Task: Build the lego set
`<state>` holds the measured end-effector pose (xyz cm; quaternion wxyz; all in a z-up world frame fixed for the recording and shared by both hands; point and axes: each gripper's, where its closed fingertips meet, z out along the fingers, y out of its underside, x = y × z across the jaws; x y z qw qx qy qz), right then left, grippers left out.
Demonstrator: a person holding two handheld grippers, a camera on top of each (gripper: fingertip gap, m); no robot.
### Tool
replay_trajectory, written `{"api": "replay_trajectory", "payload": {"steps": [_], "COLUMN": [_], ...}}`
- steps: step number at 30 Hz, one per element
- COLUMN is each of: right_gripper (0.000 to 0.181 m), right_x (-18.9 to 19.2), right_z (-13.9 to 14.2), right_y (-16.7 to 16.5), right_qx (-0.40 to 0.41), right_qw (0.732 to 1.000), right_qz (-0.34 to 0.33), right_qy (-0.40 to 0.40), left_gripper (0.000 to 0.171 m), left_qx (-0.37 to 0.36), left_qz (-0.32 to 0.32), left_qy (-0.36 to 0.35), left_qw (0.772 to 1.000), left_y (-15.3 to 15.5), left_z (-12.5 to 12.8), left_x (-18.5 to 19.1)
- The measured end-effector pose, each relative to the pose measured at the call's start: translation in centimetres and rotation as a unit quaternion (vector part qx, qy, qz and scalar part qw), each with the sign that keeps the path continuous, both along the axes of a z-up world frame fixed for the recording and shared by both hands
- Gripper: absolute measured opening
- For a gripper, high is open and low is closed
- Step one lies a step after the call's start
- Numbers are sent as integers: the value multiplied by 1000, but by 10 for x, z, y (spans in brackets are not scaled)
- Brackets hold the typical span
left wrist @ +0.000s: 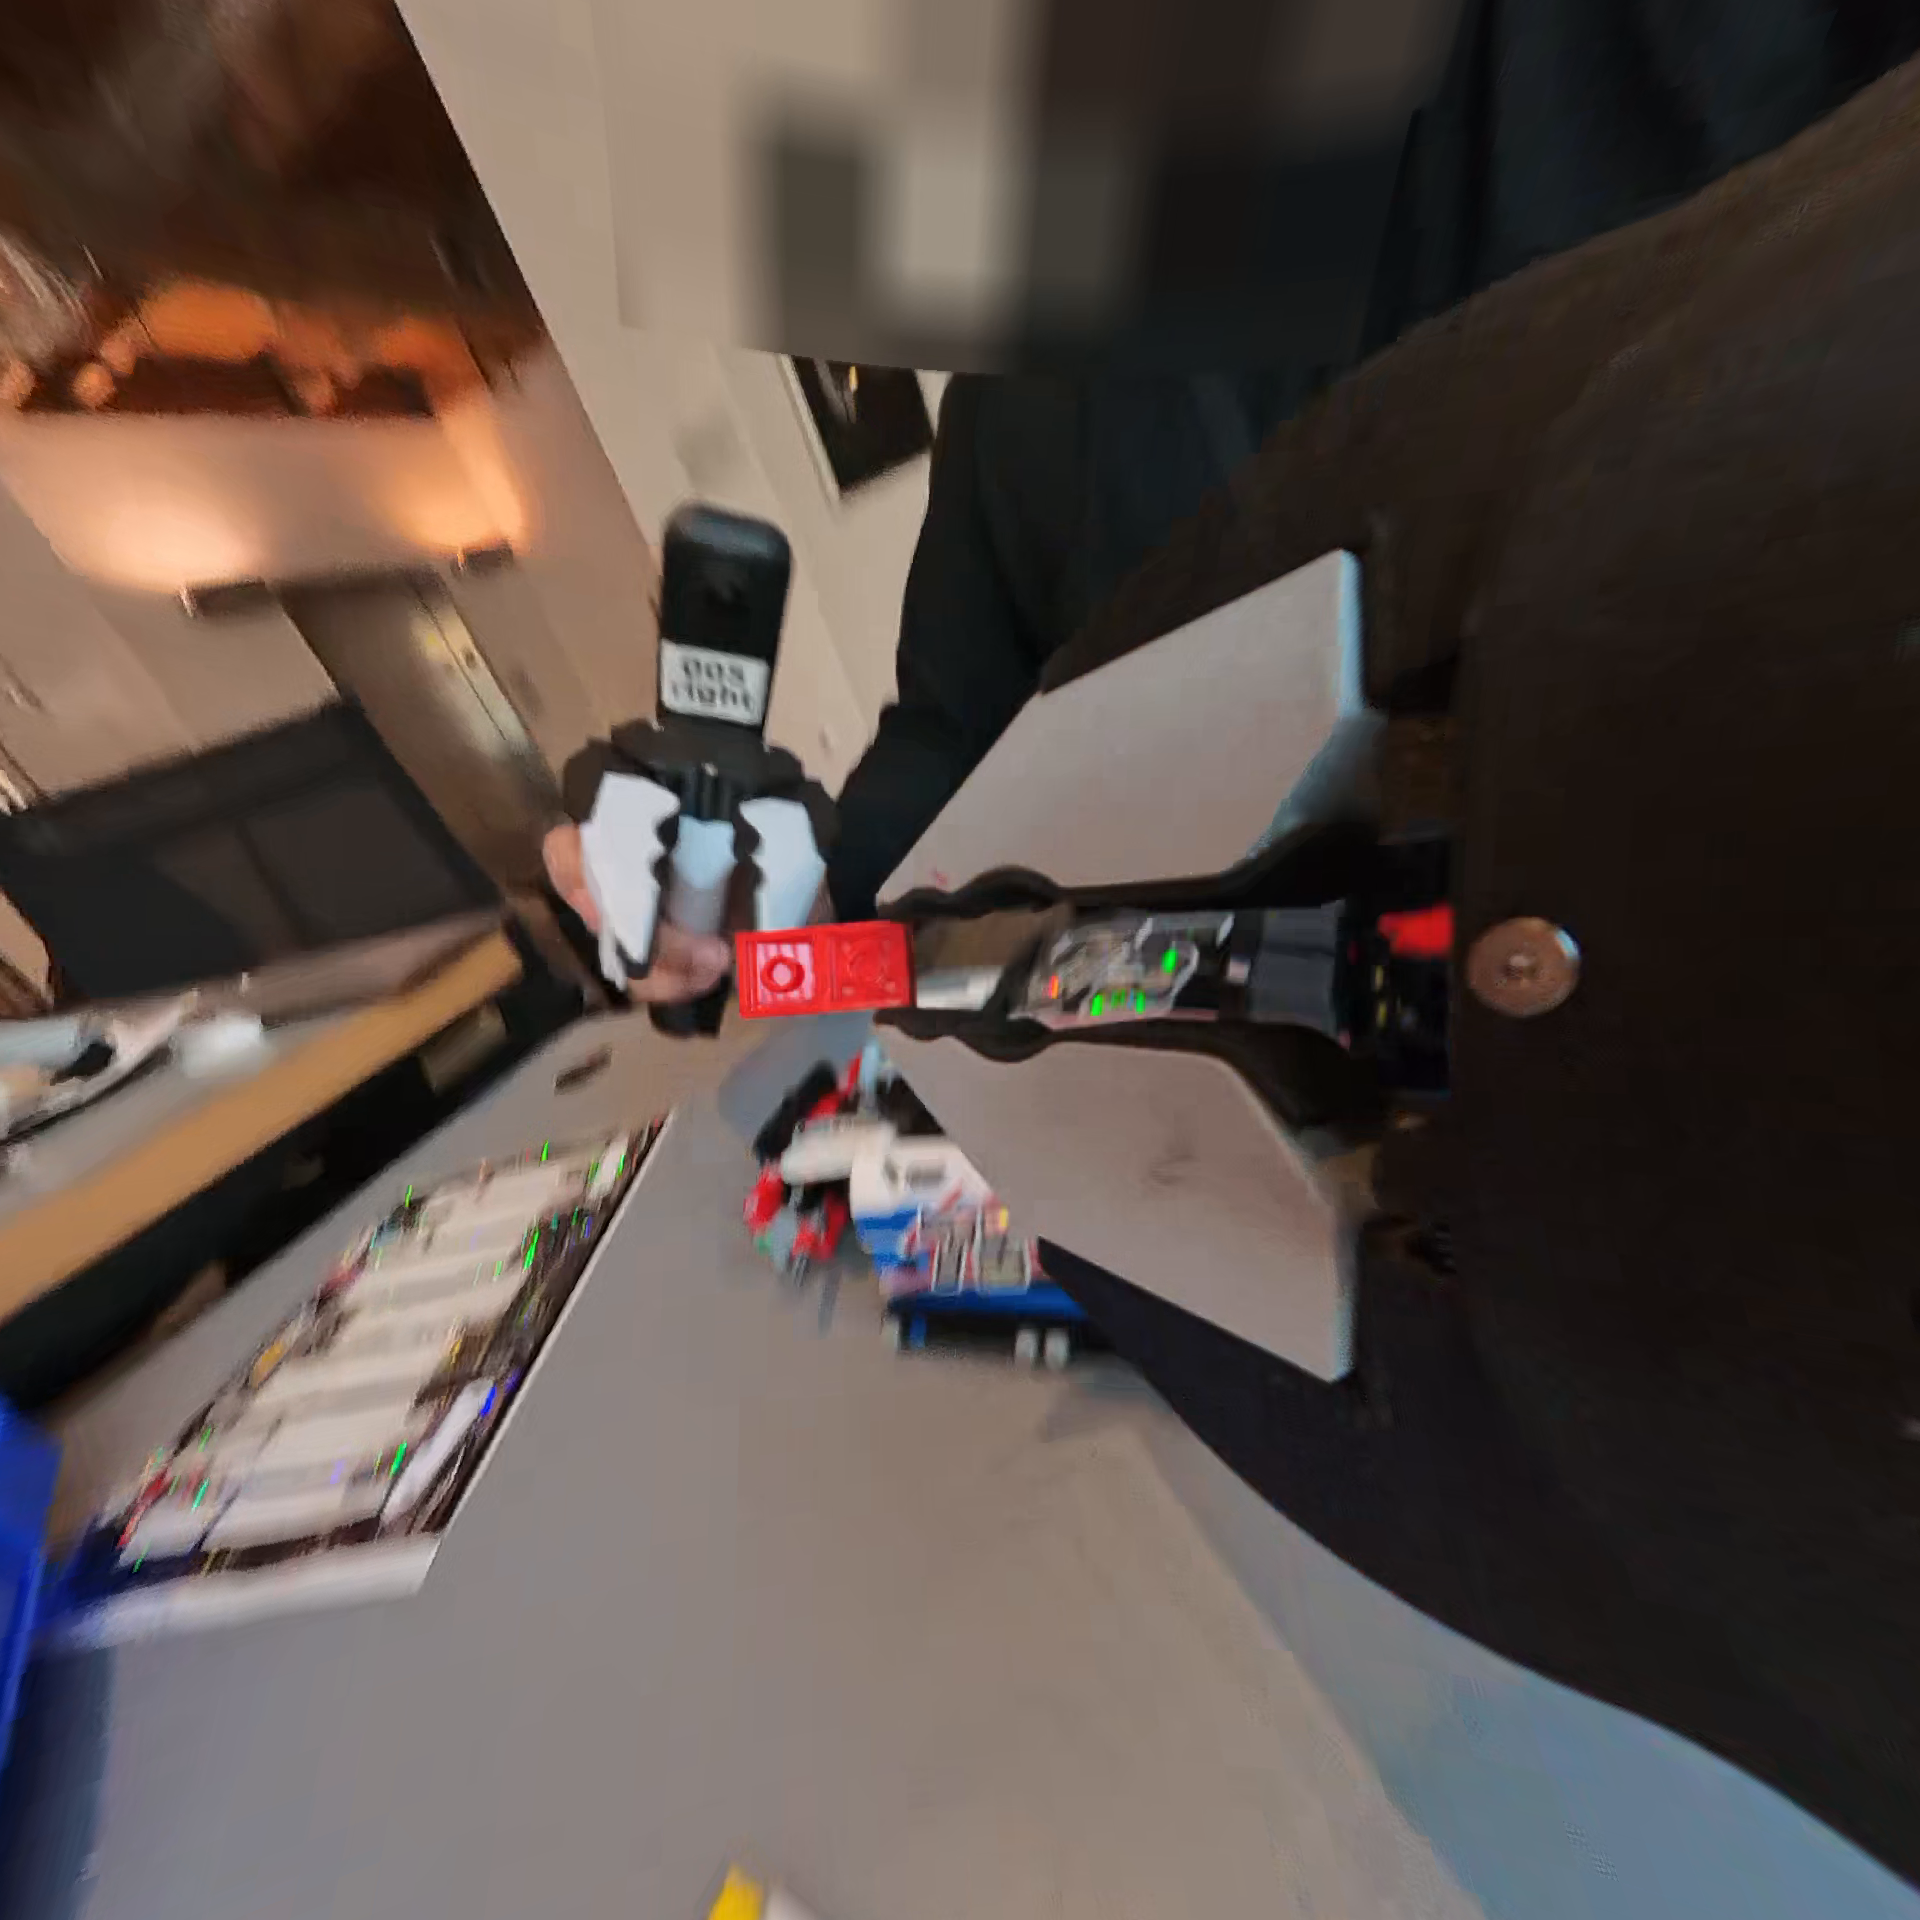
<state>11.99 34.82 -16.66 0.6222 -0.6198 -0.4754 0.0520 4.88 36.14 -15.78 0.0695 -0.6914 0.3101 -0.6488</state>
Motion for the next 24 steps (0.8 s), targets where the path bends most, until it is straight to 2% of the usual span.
{"api": "replay_trajectory", "payload": {"steps": [3, 4, 7, 9, 11, 15, 24], "right_gripper": [28, 29, 42, 43, 46, 34, 34], "right_x": [-33, -43, -70, -71, -71, -75, -82], "right_z": [26, 33, 49, 59, 69, 70, 68], "right_y": [-26, -31, -48, -49, -52, -65, -87], "right_qx": [59, 62, 3, 4, 10, 16, 22], "right_qw": [997, 998, 998, 996, 995, 996, 997], "right_qz": [6, 3, 9, -12, -8, 19, 46], "right_qy": [-41, -32, 56, 85, 99, 80, 64], "left_gripper": [14, 14, 15, 15, 15, 14, 15], "left_qx": [-55, -67, -90, -104, -99, -105, -103], "left_qz": [-15, -13, 22, 20, 16, 6, 5], "left_qy": [-46, -63, -118, -144, -150, -167, -154], "left_qw": [997, 996, 989, 984, 984, 980, 983], "left_y": [-28, -35, -47, -62, -76, -95, -112], "left_z": [22, 29, 46, 55, 57, 62, 53], "left_x": [-4, -4, 0, 2, 4, 0, -7]}}
